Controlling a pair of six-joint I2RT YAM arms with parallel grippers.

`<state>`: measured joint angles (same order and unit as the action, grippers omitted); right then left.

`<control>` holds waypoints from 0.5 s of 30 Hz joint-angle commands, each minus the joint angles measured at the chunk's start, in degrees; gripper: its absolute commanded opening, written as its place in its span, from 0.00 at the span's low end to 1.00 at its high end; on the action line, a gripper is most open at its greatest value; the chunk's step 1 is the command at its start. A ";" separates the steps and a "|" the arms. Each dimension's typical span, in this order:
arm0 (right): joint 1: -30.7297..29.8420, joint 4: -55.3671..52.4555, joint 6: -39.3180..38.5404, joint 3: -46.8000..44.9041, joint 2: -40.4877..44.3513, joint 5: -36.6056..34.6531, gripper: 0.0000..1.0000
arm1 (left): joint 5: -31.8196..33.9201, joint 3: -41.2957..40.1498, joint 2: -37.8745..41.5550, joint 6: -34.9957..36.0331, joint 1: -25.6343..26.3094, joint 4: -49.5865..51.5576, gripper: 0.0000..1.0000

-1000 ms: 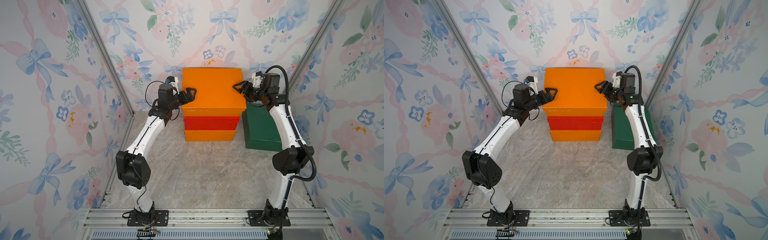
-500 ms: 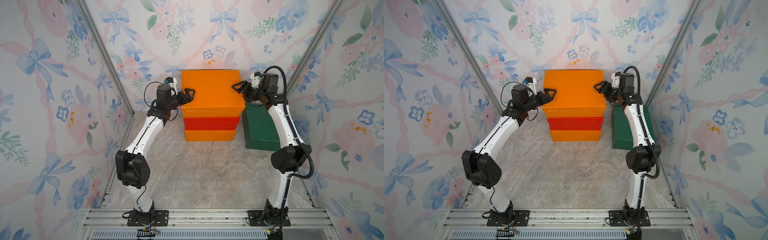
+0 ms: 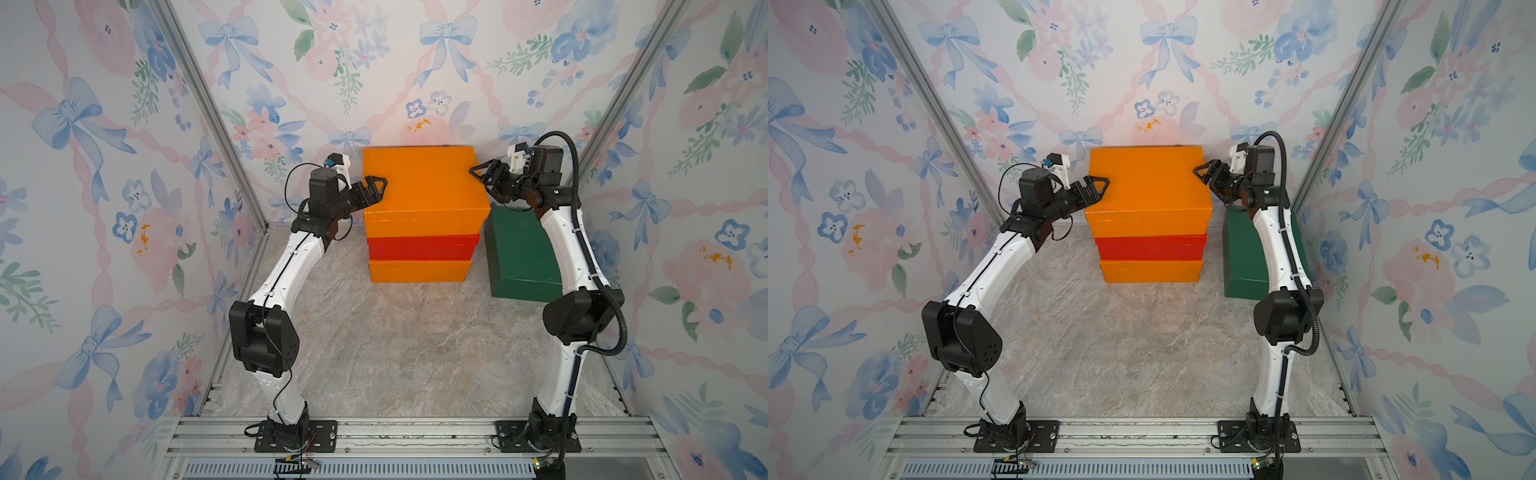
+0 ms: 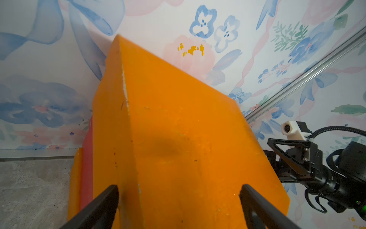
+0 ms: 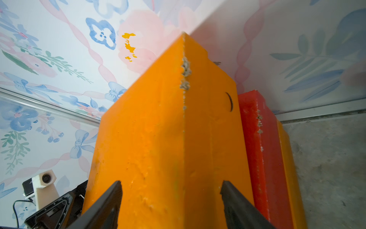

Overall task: Stack the shoeboxes
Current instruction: Place the shoebox at the shoebox.

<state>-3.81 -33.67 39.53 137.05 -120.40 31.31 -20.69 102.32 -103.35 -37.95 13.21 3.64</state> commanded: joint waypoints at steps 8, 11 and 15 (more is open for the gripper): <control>1.31 -1.17 0.10 2.14 -1.82 0.45 0.78 | -1.30 -0.69 -0.91 1.25 -1.77 -1.47 0.98; 1.42 -1.68 -0.44 1.91 -0.92 0.55 0.78 | -1.46 -1.22 -0.08 1.25 -2.48 -1.48 0.98; 1.57 -1.05 -1.33 0.22 1.74 0.57 0.84 | -1.80 -1.64 2.13 1.66 -2.67 -1.52 0.98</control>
<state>-2.70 -34.09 39.31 137.60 -121.40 31.31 -21.10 101.38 -103.33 -37.67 10.70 2.87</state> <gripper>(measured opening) 0.816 0.979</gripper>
